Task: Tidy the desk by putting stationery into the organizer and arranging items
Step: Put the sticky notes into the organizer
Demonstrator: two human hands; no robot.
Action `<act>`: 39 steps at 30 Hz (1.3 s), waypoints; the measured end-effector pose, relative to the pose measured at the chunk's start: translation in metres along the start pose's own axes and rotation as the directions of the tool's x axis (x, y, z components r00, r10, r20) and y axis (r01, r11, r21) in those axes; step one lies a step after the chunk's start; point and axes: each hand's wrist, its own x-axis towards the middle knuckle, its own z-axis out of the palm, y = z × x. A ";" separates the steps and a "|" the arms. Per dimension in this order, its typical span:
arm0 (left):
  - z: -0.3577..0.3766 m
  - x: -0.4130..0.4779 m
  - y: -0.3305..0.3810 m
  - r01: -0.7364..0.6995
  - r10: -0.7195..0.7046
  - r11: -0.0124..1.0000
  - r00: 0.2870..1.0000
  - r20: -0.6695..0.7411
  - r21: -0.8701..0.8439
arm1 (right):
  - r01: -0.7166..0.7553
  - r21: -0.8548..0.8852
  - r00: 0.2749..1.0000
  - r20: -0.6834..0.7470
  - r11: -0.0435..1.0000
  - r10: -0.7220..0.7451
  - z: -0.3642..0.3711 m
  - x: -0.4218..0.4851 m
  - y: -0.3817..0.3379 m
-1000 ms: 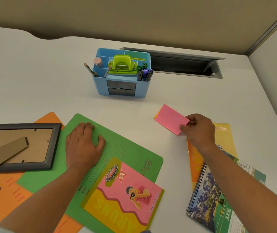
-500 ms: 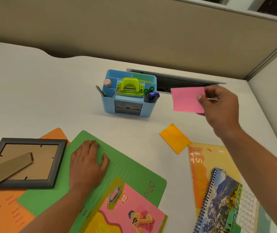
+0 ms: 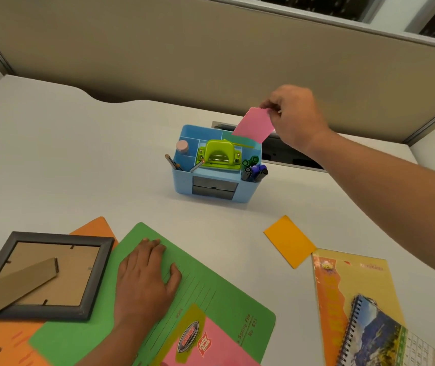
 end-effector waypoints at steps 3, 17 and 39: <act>0.000 0.001 -0.001 -0.005 0.005 1.000 1.000 -0.004 0.002 | 0.013 -0.048 0.999 0.043 0.999 -0.011 0.017 0.007 0.001; 0.003 0.005 -0.001 -0.008 0.008 1.000 1.000 -0.006 0.015 | -0.194 0.008 0.938 0.294 0.981 0.183 0.055 0.004 0.005; 0.001 0.007 0.000 -0.002 0.003 1.000 0.999 -0.043 0.021 | -0.694 0.198 0.719 0.250 0.692 0.649 0.040 -0.186 0.036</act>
